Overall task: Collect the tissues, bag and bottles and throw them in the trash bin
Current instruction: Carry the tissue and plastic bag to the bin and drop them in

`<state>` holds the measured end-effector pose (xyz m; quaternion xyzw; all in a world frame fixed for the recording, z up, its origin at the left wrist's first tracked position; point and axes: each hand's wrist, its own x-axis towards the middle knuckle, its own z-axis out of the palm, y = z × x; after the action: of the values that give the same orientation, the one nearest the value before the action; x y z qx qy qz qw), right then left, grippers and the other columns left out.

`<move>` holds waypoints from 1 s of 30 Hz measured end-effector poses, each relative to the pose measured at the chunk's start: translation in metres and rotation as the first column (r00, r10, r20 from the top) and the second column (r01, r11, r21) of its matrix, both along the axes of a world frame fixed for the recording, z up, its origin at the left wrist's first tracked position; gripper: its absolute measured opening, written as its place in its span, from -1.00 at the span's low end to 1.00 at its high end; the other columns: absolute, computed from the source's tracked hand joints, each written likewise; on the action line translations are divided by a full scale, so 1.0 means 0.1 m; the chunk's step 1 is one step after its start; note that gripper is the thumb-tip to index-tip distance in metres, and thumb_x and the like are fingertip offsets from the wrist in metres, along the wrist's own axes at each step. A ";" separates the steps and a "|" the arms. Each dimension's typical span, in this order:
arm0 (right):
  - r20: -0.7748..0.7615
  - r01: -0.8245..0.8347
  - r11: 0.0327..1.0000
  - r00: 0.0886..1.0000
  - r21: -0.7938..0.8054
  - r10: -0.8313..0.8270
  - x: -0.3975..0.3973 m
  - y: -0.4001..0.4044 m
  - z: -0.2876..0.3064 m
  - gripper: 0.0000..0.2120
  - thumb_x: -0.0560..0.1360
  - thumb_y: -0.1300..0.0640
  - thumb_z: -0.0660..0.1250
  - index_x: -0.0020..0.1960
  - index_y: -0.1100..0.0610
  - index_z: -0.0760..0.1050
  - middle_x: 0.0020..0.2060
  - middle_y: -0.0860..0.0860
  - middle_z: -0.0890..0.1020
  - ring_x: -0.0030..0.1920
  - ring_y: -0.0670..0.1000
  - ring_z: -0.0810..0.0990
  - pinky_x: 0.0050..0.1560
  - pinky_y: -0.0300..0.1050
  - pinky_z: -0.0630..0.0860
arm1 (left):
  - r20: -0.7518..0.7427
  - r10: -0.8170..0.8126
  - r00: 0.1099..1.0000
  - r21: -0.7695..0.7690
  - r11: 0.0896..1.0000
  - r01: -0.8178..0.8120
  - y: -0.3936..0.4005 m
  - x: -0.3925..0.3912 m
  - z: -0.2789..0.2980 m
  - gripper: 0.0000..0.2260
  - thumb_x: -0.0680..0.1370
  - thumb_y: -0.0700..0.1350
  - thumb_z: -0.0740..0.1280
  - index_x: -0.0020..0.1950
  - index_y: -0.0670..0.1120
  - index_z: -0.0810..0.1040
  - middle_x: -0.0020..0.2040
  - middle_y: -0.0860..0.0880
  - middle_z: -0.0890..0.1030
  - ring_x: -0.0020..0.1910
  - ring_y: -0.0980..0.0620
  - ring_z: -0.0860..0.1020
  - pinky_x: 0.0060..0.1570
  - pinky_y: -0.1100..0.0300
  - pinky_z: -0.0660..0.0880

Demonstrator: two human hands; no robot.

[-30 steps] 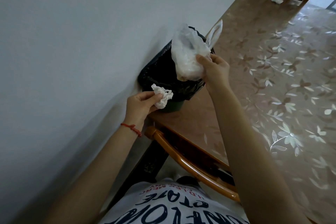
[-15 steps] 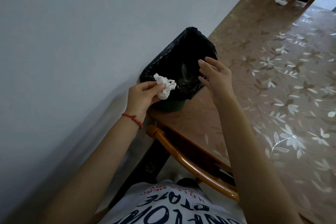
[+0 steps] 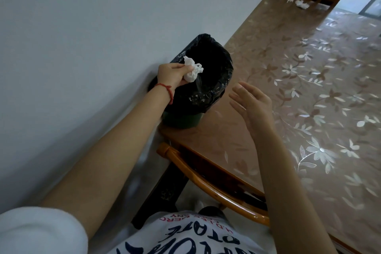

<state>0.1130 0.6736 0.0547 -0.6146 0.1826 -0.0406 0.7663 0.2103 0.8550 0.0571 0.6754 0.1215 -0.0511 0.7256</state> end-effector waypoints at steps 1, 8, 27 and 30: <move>-0.001 0.003 1.000 1.000 0.005 -0.003 -0.01 -0.01 -0.01 -0.78 0.42 0.06 0.42 0.04 0.06 0.56 -0.02 0.06 0.66 -0.03 -0.04 0.67 0.00 -0.15 0.58 | -0.009 0.003 1.000 -0.001 1.000 -0.003 -0.02 0.03 -0.01 -0.76 0.42 -0.27 0.40 0.04 -0.34 0.56 -0.17 -0.16 0.60 -0.19 -0.02 0.59 -0.18 0.18 0.62; -0.022 0.006 1.000 1.000 0.016 -0.006 -0.08 -0.08 -0.07 -0.83 0.45 0.09 0.39 0.03 0.06 0.55 0.02 0.09 0.64 -0.01 -0.03 0.66 0.02 -0.14 0.58 | 0.041 0.012 0.999 0.169 0.985 -0.019 -0.06 0.01 -0.02 -0.73 0.46 -0.09 0.37 0.12 -0.15 0.57 0.06 -0.10 0.61 -0.01 0.03 0.56 -0.03 0.24 0.51; -0.086 -0.087 0.202 0.996 -0.976 0.014 -0.55 -0.69 -0.52 -0.45 0.53 -0.08 0.22 0.41 0.18 0.25 0.43 0.19 0.29 0.44 0.17 0.21 0.40 0.11 0.22 | 0.167 -0.794 0.584 0.986 0.149 -0.079 -0.74 -0.70 -0.39 -0.51 0.54 0.11 0.17 0.40 -0.11 0.30 0.44 -0.15 0.31 0.46 -0.09 0.20 0.45 -0.02 0.02; -0.100 -0.091 0.157 0.994 -0.983 -0.049 -0.71 -0.82 -0.55 -0.46 0.53 -0.08 0.21 0.40 0.19 0.26 0.42 0.19 0.30 0.43 0.18 0.23 0.40 0.11 0.22 | 0.140 -0.844 0.517 0.990 0.127 -0.060 -0.91 -0.72 -0.46 -0.51 0.54 0.10 0.17 0.39 -0.13 0.31 0.43 -0.16 0.32 0.45 -0.10 0.22 0.45 -0.03 0.03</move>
<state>0.0424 0.5917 -0.0004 -0.9685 0.1449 -0.1054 0.1730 0.1386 0.7641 0.0113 0.9172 -0.3771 0.0777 0.1028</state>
